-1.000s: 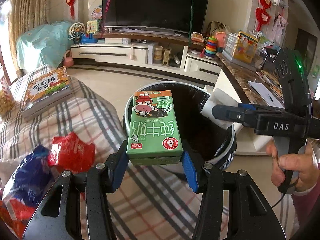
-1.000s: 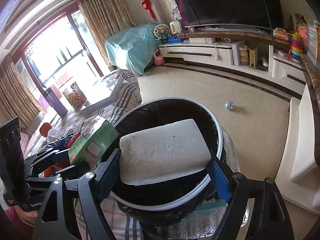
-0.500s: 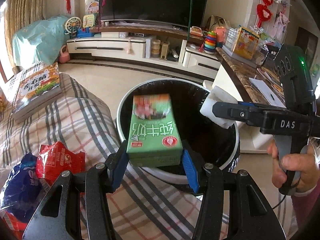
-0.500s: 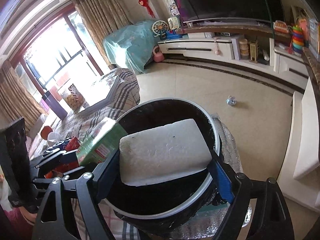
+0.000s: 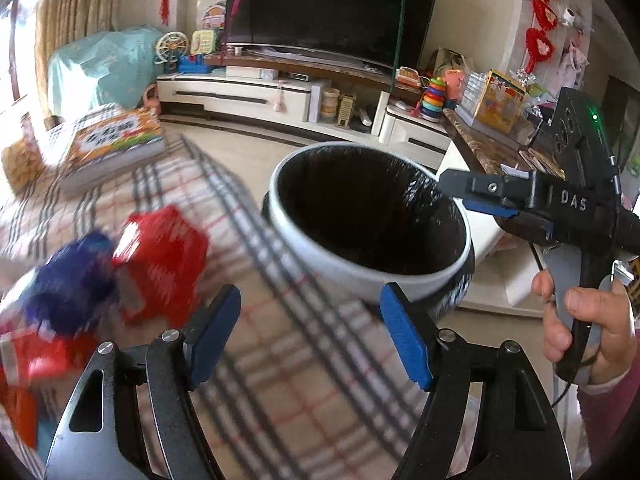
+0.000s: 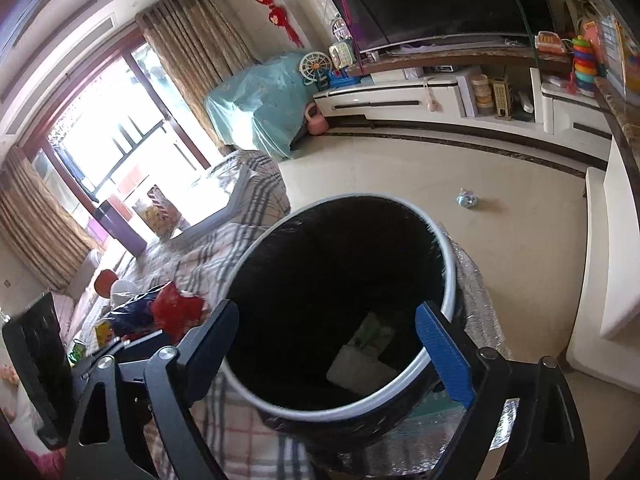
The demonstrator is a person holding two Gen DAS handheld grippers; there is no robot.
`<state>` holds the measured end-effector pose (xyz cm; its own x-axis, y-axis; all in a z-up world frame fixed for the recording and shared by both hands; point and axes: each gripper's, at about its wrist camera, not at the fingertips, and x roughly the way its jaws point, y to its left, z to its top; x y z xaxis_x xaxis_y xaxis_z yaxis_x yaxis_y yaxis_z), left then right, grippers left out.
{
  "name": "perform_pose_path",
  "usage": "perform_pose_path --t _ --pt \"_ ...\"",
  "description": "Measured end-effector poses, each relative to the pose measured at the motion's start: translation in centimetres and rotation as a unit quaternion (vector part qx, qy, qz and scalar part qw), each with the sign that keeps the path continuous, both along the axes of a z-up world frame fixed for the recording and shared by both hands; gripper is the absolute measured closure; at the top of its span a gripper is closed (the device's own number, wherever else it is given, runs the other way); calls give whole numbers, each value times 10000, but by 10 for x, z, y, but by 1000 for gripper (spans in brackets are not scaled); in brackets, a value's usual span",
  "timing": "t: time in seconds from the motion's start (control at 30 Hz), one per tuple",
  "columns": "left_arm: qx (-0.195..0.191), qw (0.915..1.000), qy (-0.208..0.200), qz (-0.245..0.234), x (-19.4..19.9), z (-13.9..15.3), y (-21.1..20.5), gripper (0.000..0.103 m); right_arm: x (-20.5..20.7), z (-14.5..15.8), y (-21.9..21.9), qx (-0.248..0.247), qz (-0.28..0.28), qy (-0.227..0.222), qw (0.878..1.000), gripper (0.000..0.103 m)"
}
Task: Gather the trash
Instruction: 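Open the right tool over the bin while the left tool releases the carton, then grasp the orange snack bag with the left tool while the right tool grasps the red snack bag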
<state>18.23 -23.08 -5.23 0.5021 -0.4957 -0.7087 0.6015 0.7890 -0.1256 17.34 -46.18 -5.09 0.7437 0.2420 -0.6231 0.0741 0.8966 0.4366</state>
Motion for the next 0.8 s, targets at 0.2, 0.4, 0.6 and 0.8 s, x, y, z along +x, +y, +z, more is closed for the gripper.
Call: perform_pose_path --t 0.2,0.4,0.6,0.8 --pt "-25 9996 45 269 -14 -2 38 28 -17 1 34 0 93 -202 9998 8" --pt "-90 9982 73 590 -26 -5 82 27 -29 5 74 -110 376 -354 9986 8" --pt "-125 9932 10 1159 -41 -11 129 27 -34 7 114 -251 630 -505 9964 8" --pt "-249 9868 -9 1603 -51 -13 170 27 -29 1 150 -340 905 -473 9942 8"
